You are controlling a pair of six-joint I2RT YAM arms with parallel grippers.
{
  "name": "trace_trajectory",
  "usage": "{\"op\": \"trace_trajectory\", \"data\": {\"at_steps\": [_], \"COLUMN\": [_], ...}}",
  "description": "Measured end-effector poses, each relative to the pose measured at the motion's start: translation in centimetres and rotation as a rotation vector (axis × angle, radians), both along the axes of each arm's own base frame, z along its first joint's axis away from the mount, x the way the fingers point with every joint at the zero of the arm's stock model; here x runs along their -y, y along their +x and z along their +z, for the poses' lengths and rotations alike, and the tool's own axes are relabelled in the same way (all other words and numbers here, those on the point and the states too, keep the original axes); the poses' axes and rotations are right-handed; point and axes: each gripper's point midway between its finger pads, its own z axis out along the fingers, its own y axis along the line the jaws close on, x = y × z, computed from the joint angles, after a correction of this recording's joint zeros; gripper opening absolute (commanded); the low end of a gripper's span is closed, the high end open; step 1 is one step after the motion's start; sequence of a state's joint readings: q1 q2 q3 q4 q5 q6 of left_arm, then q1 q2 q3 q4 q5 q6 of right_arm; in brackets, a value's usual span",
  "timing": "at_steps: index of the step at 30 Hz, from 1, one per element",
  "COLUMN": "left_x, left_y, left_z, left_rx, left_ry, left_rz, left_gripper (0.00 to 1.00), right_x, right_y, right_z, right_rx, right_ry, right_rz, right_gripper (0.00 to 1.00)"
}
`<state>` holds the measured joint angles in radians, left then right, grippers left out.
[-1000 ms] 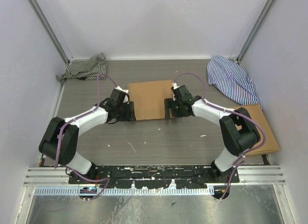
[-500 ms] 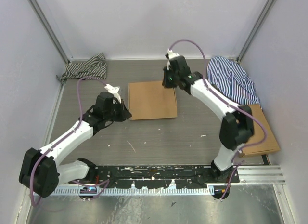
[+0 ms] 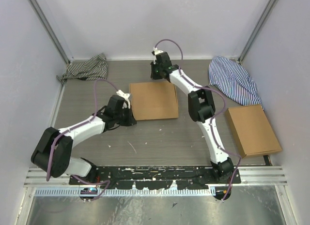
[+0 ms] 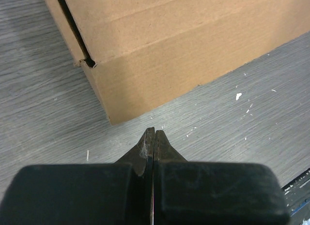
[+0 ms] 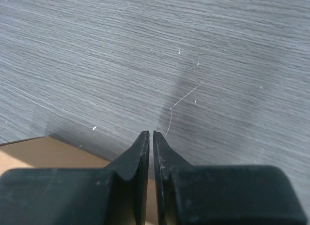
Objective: Fold the paper box
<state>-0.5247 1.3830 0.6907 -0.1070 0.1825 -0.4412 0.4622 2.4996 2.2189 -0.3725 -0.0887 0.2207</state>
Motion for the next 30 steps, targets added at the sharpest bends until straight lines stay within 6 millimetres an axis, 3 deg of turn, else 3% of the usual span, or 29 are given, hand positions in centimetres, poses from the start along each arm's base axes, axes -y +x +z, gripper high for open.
{"op": "trace_trajectory", "data": {"at_steps": [4,9,13,17,21,27,30], "left_x": [0.2,0.7,1.2,2.3,3.9,5.9,6.8], "left_y": [0.2,0.4,0.2,0.3,0.7,0.7,0.5], "left_z": [-1.3,-3.1,-4.4,-4.4,-4.4,-4.6,-4.4], "left_rx": [-0.017,-0.04,-0.048,-0.029,-0.021,-0.019,0.003], "left_ry": [0.013,0.031,0.057,0.047,0.041,0.039,0.039], "left_rz": [-0.005,-0.012,-0.012,-0.01,-0.004,0.018,0.029], "left_gripper": [0.0,0.0,0.0,0.0,0.0,0.0,0.0], "right_x": [-0.4,-1.0,-1.9,-2.6,-2.9,-1.7,-2.6], "right_y": [0.2,-0.8,-2.6,-4.7,-7.3,-8.0,-8.7], "right_z": [-1.8,-1.7,-1.8,-2.4,-3.9,-2.7,-1.5], "right_rx": [-0.035,-0.068,-0.114,-0.162,-0.204,-0.088,-0.049], "right_ry": [0.027,0.07,0.1,0.112,0.063,-0.057,-0.081], "right_rz": [0.047,0.136,0.241,0.346,0.444,0.538,0.571], "right_gripper": [0.19,0.2,0.19,0.17,0.17,0.16,0.17]}}
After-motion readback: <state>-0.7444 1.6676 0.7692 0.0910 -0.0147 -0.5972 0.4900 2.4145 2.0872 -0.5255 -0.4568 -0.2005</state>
